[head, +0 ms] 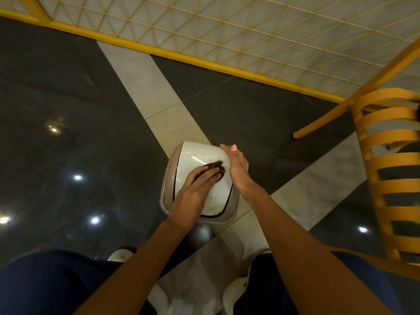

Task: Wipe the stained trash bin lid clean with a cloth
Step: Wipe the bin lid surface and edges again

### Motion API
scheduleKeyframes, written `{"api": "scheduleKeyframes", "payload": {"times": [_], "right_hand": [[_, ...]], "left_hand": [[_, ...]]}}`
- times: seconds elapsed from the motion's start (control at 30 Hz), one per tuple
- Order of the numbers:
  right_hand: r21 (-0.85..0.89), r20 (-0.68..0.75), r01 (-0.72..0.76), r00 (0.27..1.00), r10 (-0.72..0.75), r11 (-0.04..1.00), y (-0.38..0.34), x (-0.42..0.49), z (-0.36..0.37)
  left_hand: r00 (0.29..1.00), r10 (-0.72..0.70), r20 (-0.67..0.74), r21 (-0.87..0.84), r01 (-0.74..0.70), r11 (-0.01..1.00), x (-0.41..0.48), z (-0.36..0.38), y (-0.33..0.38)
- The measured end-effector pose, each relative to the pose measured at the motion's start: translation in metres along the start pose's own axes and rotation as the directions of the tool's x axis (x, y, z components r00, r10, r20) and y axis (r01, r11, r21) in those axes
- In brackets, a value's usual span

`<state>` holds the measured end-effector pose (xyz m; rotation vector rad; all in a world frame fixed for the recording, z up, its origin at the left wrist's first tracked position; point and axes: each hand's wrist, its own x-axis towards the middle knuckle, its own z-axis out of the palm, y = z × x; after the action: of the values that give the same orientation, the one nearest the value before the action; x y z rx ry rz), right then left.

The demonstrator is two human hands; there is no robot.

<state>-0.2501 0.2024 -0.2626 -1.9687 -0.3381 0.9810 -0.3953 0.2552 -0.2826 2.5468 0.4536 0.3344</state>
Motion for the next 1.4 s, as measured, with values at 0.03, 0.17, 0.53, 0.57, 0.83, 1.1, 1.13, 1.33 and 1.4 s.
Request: {"api": "scheduleKeyframes", "payload": {"times": [0.03,0.17,0.53,0.57,0.83,1.1,1.13,1.33,1.4], "right_hand": [[-0.004,0.006,0.001,1.0,-0.001,1.0,0.0,0.0,0.0],[0.015,-0.014,-0.002,1.0,0.002,1.0,0.001,-0.001,0.0],[0.006,-0.032,0.0,1.0,0.0,1.0,0.001,0.0,0.002],[0.01,-0.034,0.006,0.999,-0.005,1.0,0.001,0.0,0.003],[-0.004,-0.02,-0.032,0.999,0.032,0.999,-0.001,0.0,0.003],[-0.096,-0.004,0.048,0.999,-0.049,0.994,-0.003,-0.002,0.0],[-0.094,-0.001,0.038,0.999,-0.038,0.995,-0.003,-0.002,0.0],[-0.106,0.009,0.036,0.999,-0.035,0.994,-0.003,-0.003,0.0],[-0.117,0.015,0.045,0.999,-0.044,0.992,-0.003,-0.004,0.0]], "left_hand": [[1.0,-0.014,0.0,0.047,0.014,0.999,0.005,0.004,0.005],[0.99,0.11,0.089,0.182,-0.124,0.975,-0.004,0.02,0.013],[0.999,-0.047,0.016,0.175,0.043,0.984,0.002,0.013,0.012],[0.999,-0.008,0.041,0.191,0.0,0.982,0.0,0.015,0.014],[0.922,-0.269,-0.28,-0.072,0.259,0.963,0.03,-0.019,-0.011],[0.992,0.068,0.106,0.024,-0.071,0.997,-0.021,-0.009,-0.007],[0.983,0.124,0.138,0.049,-0.131,0.99,-0.028,-0.01,-0.008],[0.962,0.241,0.13,0.208,-0.264,0.942,-0.014,-0.01,-0.006],[0.961,0.241,0.131,0.233,-0.267,0.935,-0.005,-0.003,0.002]]}}
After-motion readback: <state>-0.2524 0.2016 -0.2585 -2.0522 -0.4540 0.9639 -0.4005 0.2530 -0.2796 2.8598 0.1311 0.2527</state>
